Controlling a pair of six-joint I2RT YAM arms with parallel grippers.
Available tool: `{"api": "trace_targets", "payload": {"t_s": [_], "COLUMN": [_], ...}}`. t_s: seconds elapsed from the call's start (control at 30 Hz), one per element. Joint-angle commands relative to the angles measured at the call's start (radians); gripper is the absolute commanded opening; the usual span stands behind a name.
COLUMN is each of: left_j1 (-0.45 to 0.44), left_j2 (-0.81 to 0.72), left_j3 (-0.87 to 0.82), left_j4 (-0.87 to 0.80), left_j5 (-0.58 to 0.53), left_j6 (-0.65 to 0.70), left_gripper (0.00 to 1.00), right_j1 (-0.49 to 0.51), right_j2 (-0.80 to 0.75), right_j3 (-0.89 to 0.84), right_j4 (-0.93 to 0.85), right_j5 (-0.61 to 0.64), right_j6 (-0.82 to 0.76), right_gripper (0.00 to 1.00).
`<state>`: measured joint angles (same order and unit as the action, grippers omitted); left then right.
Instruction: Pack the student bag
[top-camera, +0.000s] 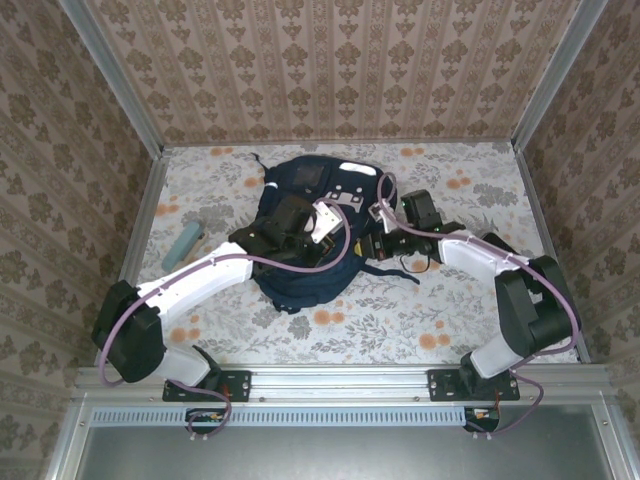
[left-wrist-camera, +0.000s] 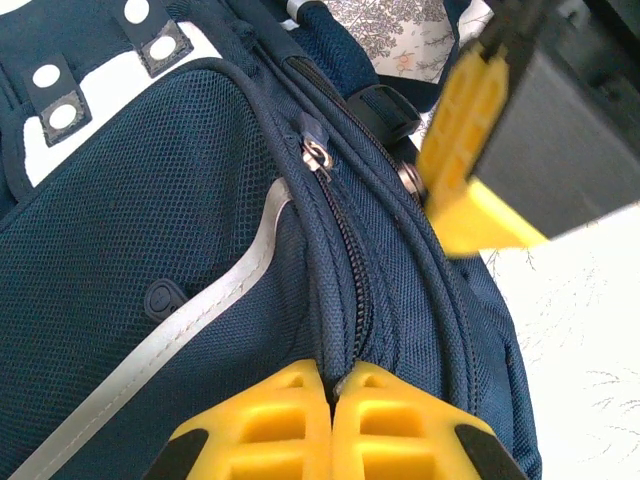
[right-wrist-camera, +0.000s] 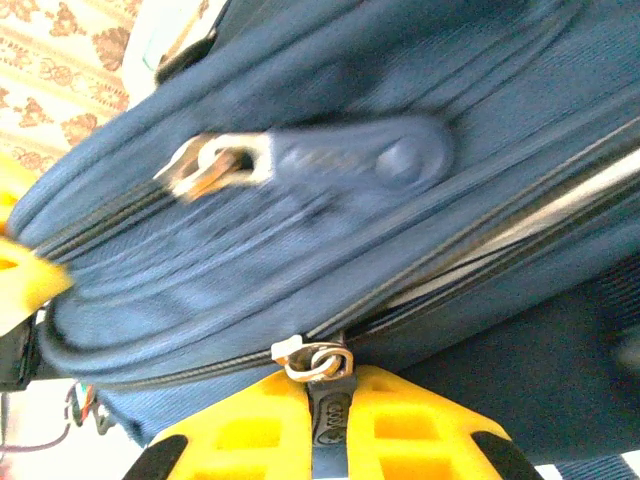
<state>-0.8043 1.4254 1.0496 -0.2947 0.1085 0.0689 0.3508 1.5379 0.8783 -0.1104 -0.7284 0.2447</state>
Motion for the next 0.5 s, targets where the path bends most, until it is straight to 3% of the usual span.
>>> {"api": "trace_targets", "payload": {"t_s": [0.0,0.23,0.47], "left_j1": [0.011,0.01,0.011], "left_j2": [0.019,0.048,0.079], "left_j3": [0.013,0.023,0.01], "left_j4": [0.119,0.157,0.229], "left_j5": [-0.063,-0.047,0.005], "left_j6": [-0.047,-0.064,-0.125], "left_gripper": [0.0,0.0,0.0], "right_j1": [0.071,0.19,0.233], "right_j2": [-0.059,-0.102,-0.096], "right_j3": [-0.062,-0.15,-0.197], "right_j4": [0.038,0.261,0.38], "right_j5": [-0.004,-0.021,0.02], "right_j6": [0.155,0.358,0.472], "right_gripper": [0.08,0.08,0.08]}}
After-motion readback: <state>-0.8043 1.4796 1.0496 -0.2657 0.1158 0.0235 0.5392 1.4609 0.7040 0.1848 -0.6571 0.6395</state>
